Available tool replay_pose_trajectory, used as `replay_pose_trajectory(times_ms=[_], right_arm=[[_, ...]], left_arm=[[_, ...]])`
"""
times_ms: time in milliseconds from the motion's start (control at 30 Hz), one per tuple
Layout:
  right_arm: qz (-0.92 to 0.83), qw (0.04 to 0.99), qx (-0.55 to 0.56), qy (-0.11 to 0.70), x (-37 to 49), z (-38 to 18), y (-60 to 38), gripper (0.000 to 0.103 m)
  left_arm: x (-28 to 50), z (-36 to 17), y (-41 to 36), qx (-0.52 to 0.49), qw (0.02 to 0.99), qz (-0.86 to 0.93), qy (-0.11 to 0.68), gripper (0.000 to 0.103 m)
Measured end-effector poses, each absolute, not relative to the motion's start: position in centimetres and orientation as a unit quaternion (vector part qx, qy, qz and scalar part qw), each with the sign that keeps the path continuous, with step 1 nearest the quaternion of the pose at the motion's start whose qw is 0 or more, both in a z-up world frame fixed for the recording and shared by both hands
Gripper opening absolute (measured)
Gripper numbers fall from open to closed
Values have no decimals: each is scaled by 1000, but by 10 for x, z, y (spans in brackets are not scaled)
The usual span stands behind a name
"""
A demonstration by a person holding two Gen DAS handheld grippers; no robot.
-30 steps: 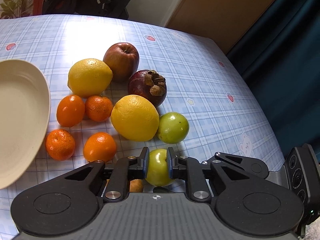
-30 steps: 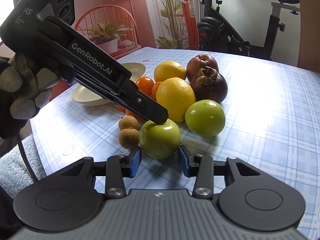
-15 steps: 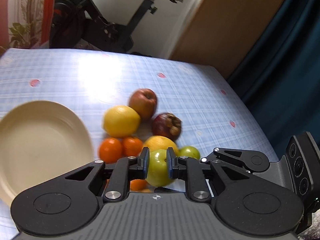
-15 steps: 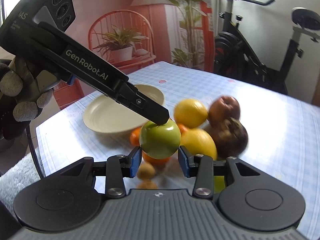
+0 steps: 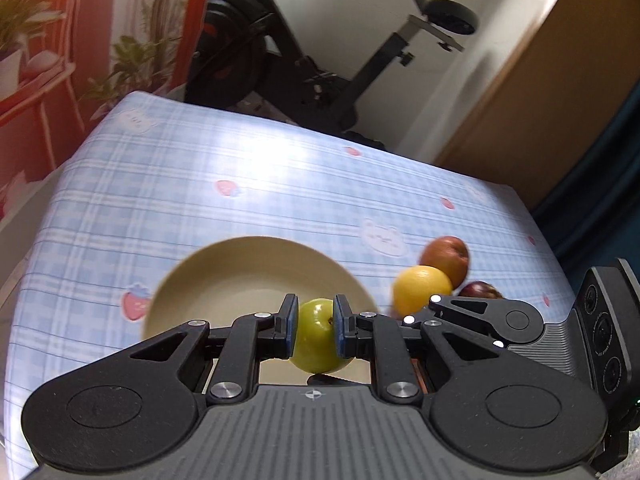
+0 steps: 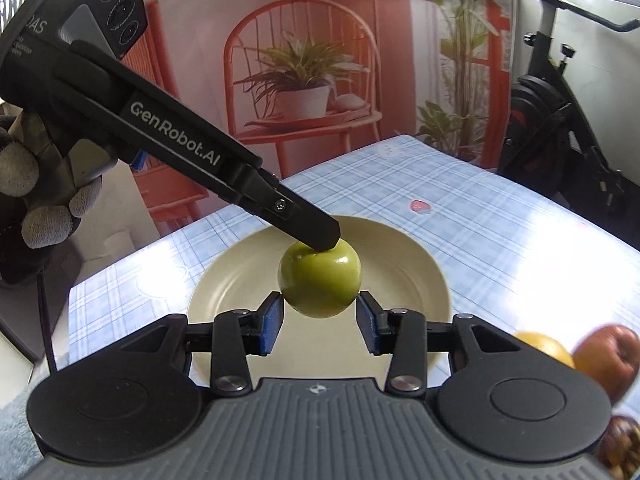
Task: Organize fruits
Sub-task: 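Lift the green apple with the left gripper and carry it over the cream plate, then open the left gripper to drop the apple onto the plate, withdraw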
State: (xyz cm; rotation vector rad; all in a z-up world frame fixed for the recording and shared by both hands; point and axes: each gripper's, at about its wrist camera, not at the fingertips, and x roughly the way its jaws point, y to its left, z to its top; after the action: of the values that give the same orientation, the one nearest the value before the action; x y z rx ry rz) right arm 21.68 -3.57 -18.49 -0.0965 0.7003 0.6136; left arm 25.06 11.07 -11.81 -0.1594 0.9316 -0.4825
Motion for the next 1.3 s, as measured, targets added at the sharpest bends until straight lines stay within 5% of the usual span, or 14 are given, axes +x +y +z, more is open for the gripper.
replay_pose_trajectory(times_ms=[700,1300], right_arm=[[318,869,-92,369,281,-219,23,43],[260,909,-57,319,210,-181,-53,47]], left_arm=[[286,-148,160,-84,873,-176,447,22],[266,-127,135,-23,895,-138,423,25]])
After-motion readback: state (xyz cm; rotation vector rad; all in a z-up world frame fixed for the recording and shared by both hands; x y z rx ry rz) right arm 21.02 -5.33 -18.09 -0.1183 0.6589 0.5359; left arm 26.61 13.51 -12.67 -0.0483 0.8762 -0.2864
